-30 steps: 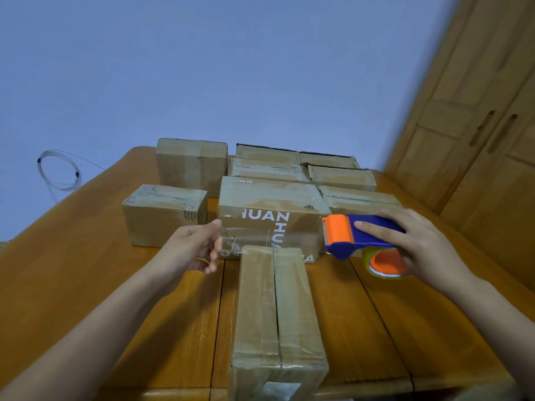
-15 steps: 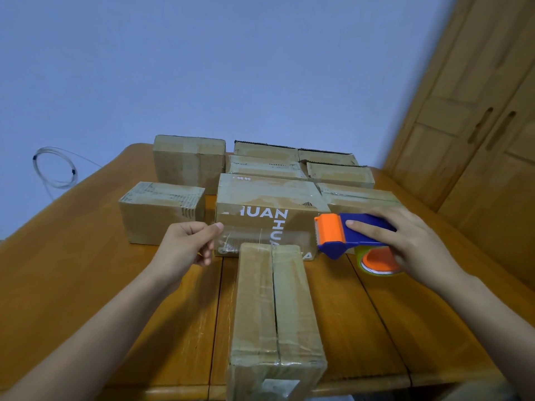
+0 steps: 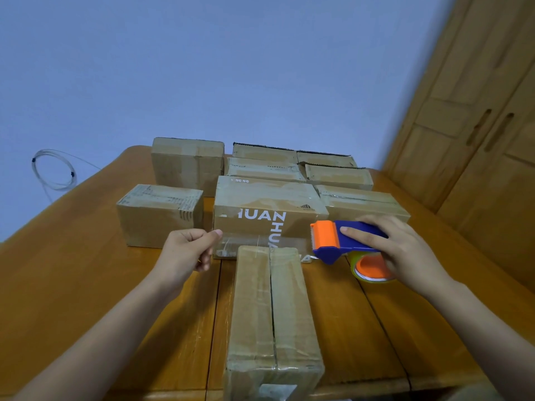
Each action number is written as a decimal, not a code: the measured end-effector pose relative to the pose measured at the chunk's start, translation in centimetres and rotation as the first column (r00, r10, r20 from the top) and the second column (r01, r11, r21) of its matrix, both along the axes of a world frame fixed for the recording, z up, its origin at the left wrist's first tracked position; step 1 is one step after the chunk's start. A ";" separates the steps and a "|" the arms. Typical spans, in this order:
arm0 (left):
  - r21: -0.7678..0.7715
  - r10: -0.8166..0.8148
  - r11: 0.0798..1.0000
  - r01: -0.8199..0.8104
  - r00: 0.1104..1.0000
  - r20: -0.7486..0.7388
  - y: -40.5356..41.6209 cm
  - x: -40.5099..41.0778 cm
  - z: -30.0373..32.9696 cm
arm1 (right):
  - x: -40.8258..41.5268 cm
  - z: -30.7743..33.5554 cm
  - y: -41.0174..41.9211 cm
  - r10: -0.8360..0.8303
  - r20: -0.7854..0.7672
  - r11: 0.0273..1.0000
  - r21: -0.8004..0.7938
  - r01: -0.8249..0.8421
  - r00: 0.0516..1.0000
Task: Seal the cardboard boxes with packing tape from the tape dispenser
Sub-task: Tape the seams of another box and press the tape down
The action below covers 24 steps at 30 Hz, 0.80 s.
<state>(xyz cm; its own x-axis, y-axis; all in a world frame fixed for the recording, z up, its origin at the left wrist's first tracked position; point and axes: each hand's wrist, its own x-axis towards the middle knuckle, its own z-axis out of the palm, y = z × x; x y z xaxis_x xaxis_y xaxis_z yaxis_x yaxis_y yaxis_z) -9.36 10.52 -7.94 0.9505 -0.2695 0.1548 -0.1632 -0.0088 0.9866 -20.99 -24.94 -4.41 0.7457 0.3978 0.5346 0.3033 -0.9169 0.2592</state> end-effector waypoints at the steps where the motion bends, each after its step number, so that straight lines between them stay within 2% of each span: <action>1: 0.005 0.001 1.000 -0.001 1.000 -0.001 0.0 0.0 -0.1 | 0.0 -0.1 0.0 -0.002 0.001 1.000 -0.006 0.002 1.000; 7: 0.049 -0.012 0.999 0.013 1.000 -0.022 -0.1 0.4 -1.2 | -0.4 -1.1 0.4 -0.032 -0.027 0.999 -0.034 0.031 0.999; 18: -0.035 -0.016 0.999 0.011 0.986 -0.164 -1.7 -0.5 -4.4 | -0.8 -5.2 1.4 -0.071 -0.079 0.990 0.113 0.080 0.994; 24: -0.095 0.006 0.995 -0.013 0.997 -0.073 -3.9 -2.0 -5.6 | -0.9 -6.8 2.7 -0.061 -0.057 0.975 0.210 0.072 0.997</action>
